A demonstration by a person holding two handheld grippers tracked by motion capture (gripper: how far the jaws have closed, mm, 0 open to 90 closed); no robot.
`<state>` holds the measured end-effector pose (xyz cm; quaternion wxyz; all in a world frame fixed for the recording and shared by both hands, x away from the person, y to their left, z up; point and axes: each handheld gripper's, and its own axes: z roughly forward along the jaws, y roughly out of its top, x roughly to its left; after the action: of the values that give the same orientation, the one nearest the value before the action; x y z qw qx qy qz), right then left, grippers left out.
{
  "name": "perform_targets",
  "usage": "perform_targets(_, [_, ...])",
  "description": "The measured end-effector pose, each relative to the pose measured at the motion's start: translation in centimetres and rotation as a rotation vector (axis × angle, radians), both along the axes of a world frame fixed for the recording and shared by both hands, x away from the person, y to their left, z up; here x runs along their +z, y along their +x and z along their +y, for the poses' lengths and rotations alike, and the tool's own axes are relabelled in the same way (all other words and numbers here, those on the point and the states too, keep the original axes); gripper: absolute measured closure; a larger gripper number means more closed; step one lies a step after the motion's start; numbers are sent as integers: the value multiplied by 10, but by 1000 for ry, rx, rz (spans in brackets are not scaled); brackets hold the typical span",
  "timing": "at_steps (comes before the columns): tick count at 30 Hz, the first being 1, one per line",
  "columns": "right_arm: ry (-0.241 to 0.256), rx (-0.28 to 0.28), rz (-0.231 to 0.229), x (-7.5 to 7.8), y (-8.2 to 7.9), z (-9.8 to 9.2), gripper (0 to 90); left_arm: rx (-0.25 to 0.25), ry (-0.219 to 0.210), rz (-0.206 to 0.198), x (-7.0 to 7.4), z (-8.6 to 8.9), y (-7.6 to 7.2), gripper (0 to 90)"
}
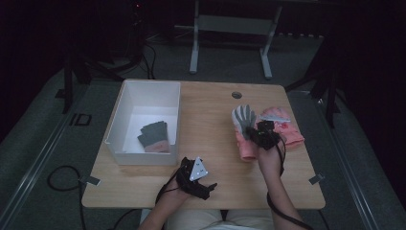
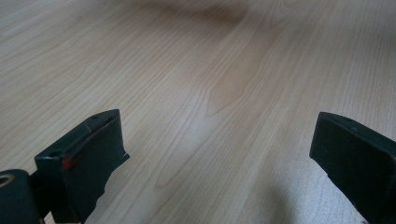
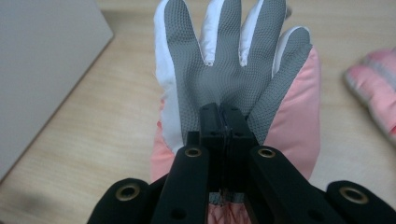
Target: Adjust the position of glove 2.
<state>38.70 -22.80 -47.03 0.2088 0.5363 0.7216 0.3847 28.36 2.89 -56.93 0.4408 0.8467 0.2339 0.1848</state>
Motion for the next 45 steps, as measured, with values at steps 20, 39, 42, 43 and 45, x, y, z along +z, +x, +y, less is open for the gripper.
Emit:
perform_targets(20, [-94, 27, 126, -62, 18, 47, 878, -24, 6, 23, -3, -1, 1, 25])
perform_targets(39, [-33, 131, 20, -18, 1, 19, 687, -33, 1, 39, -3, -1, 2, 25])
perform_targets(42, [-69, 141, -24, -7, 0, -7, 670, -33, -12, 39, -3, -1, 2, 25])
perform_targets(43, [-88, 134, -37, -3, 2, -20, 670, -34, -8, 40, -3, -1, 2, 25])
perform_targets(45, [-84, 130, -49, 0, 5, -43, 655, -35, -4, 43, -3, -1, 2, 25])
